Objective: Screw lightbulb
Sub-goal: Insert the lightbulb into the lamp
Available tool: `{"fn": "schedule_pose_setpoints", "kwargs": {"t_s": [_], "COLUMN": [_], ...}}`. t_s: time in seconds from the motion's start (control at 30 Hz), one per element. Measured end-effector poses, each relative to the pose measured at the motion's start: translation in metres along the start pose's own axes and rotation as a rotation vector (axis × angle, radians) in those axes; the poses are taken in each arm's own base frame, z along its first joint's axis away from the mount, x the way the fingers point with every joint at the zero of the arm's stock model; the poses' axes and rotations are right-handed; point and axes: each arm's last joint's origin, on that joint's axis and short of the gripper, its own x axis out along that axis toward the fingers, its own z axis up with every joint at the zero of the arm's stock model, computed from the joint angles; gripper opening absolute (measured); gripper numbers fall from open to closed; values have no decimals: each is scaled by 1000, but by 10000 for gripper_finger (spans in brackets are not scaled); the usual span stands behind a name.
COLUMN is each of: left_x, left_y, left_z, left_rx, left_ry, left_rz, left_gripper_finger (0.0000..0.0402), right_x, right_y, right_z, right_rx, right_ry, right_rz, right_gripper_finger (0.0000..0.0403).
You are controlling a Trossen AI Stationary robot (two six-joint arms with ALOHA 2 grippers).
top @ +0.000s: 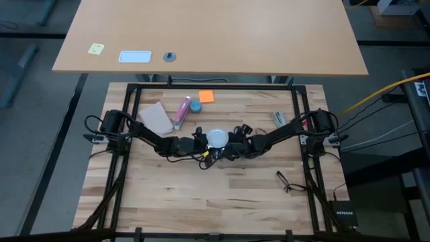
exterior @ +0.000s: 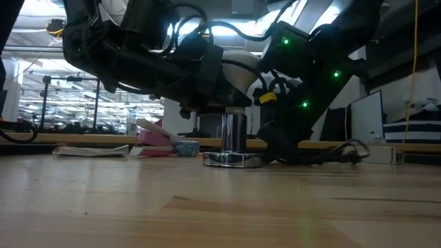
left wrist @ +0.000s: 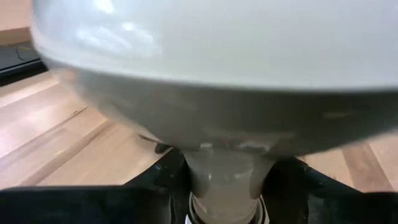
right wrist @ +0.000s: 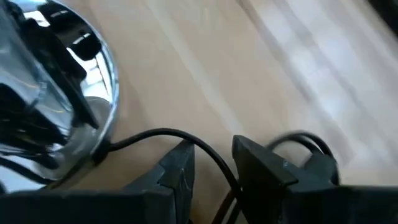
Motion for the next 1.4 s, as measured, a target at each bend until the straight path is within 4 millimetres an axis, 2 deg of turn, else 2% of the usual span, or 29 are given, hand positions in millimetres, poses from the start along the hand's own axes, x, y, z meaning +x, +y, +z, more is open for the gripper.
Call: {"fn": "schedule_pose_setpoints", "kwargs": {"t_s": [0.17,0.33,0.47,0.63,1.1,1.23,1.4], "left_x": [0,0,-1,1,0,0,0], "left_y": [0,0,0,-1,0,0,0], "left_z": [0,0,1,0,0,0,0], "left_rx": [1,13,0,18,17,15,14], "left_ry": [2,1,-6,4,4,3,2], "left_rz": [9,6,11,-2,8,11,13], "left_gripper_finger": [141,141,141,141,141,141,141], "right_x": [-4,-21,-43,-71,-110,-109,-91], "right_y": [-3,-8,-13,-7,30,40,52], "right_z": [4,14,24,33,11,3,-8], "right_rx": [-82,-130,-127,-89,-150,-166,-109], "right_ry": [-24,-66,-124,-212,-229,-213,-145], "right_rz": [-12,22,60,136,391,393,391], "right_gripper_finger": [121,121,121,121,121,121,121]}}
